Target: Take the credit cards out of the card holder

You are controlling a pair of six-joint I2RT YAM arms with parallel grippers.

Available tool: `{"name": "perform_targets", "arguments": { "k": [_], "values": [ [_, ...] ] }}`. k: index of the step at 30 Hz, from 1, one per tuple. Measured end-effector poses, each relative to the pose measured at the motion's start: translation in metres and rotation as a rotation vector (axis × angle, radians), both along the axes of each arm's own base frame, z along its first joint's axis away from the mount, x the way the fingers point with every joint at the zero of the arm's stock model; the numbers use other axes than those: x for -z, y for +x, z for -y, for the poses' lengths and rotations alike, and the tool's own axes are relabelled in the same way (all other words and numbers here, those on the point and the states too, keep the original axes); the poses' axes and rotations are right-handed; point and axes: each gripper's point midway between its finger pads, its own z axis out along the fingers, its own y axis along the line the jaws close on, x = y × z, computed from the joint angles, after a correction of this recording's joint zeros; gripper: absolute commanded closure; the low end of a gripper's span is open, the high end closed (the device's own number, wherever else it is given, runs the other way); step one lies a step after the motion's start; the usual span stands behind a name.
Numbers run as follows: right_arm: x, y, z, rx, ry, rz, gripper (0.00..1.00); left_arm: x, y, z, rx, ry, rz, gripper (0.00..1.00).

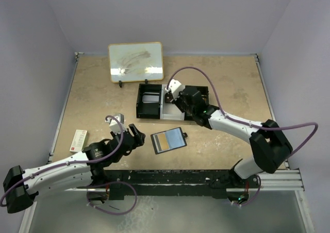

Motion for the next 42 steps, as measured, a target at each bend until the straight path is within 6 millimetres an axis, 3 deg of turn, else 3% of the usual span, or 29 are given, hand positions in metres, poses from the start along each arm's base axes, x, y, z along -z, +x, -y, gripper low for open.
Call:
{"name": "perform_targets", "arguments": {
  "k": [6, 20, 38, 42],
  "values": [
    [0.01, 0.019, -0.01, -0.136, -0.244, 0.096, 1.0, -0.009, 0.0, -0.011, -0.022, 0.015, 0.024, 0.35],
    [0.03, 0.045, -0.013, -0.295, -0.54, 0.188, 1.0, -0.023, -0.002, -0.021, -0.026, 0.0, 0.054, 0.35],
    [0.065, 0.079, -0.008, -0.335, -0.73, 0.204, 1.0, -0.032, -0.003, -0.023, -0.02, -0.01, 0.068, 0.35],
    [0.073, 0.083, -0.008, -0.334, -0.75, 0.197, 0.9, -0.031, -0.004, -0.024, -0.017, -0.005, 0.069, 0.35]
  ]
}}
